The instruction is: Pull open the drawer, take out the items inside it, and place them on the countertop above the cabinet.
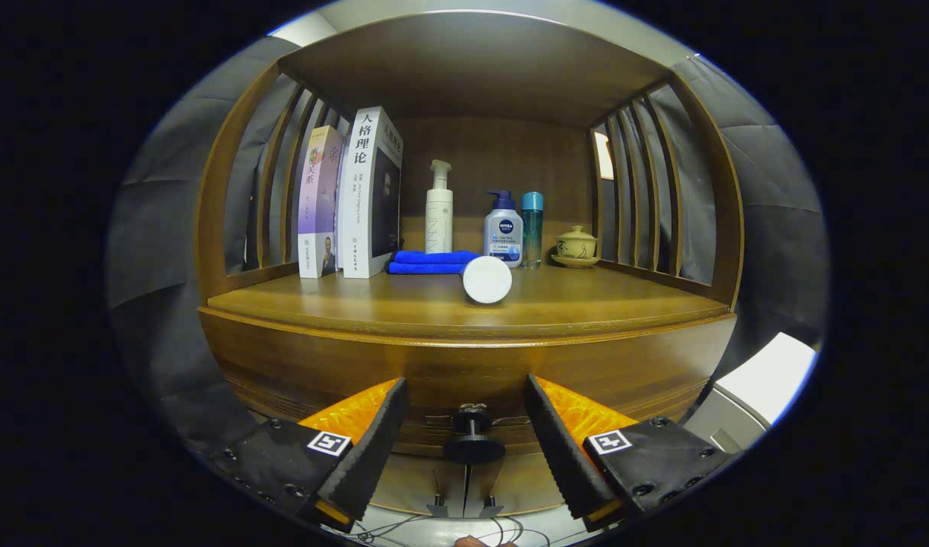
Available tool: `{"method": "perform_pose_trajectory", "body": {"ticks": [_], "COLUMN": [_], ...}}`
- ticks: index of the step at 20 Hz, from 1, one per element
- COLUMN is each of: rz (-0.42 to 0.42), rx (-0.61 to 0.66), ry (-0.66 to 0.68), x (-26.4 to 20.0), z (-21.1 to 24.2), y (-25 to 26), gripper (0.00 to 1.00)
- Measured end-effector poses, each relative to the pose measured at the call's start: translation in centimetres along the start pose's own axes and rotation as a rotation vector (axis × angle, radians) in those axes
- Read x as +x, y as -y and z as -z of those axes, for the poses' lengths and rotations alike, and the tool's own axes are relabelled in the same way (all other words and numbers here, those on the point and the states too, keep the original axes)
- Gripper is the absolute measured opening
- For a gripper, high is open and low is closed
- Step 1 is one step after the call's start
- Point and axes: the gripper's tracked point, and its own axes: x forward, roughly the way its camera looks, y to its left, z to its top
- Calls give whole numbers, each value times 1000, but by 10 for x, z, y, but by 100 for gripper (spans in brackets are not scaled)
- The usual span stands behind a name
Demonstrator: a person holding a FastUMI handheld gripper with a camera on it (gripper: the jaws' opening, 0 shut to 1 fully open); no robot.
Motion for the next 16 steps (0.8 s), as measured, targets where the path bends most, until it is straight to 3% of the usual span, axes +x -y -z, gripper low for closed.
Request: {"method": "perform_pose_trajectory", "body": {"ticks": [7,16], "rz": [40,-27], "rx": [21,73], "ry": [-13,139], "x": [-15,-88], "z": [-12,-76], "y": [20,29], "gripper": [98,98]}}
